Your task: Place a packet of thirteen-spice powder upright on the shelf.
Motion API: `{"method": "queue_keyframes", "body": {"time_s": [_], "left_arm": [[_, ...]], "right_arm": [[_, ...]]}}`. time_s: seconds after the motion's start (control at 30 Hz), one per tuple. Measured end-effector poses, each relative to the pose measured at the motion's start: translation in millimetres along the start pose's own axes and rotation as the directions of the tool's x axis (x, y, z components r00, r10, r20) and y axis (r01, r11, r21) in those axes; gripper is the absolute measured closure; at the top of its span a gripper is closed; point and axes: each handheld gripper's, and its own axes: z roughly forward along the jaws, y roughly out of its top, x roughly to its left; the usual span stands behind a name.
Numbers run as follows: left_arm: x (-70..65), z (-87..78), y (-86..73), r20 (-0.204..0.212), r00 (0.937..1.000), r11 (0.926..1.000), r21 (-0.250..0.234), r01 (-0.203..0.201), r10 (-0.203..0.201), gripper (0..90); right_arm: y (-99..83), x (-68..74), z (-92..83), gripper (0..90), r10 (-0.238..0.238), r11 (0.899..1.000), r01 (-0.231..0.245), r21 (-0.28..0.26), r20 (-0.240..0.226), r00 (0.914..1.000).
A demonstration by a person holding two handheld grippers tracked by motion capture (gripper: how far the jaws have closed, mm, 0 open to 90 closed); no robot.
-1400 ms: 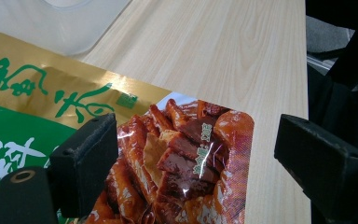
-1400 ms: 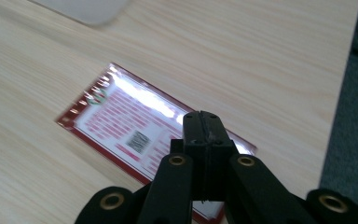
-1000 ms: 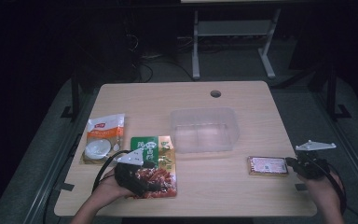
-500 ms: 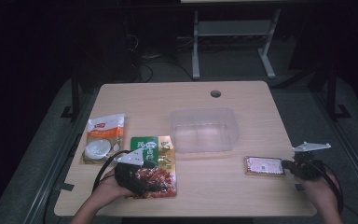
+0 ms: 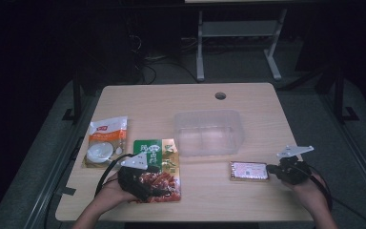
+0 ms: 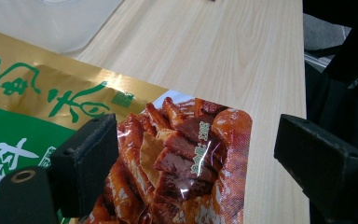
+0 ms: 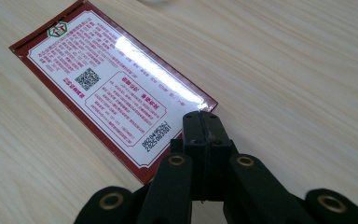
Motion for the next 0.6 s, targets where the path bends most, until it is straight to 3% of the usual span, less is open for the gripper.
{"method": "queue_keyframes", "body": {"time_s": [0.17, 0.2, 0.3, 0.6], "left_arm": [[-0.6, 0.1, 0.1, 0.003, 1.0000, 1.0000, 0.002, -0.004, 0.004, 13.1], [-0.4, -0.4, 0.0, 0.001, 1.0000, 1.0000, -0.001, -0.006, 0.006, 13.1], [0.2, -1.4, 0.1, 0.003, 1.0000, 1.0000, 0.001, -0.002, 0.002, 13.1], [-0.1, -0.5, 0.1, 0.004, 1.0000, 1.0000, -0.001, -0.001, 0.001, 13.1]], "right_arm": [[10.7, 9.4, 7.2, 90.0, -0.015, 1.000, 0.015, -0.012, -0.052, 0.9986], [15.0, 15.5, 9.7, 90.0, -0.017, 1.000, 0.016, -0.018, -0.091, 0.9957], [18.5, 24.3, 12.1, 90.0, -0.030, 1.000, 0.029, -0.012, -0.124, 0.9918], [30.8, 43.5, 24.3, 90.0, -0.096, 0.995, 0.096, -0.010, -0.167, 0.9812]]}}
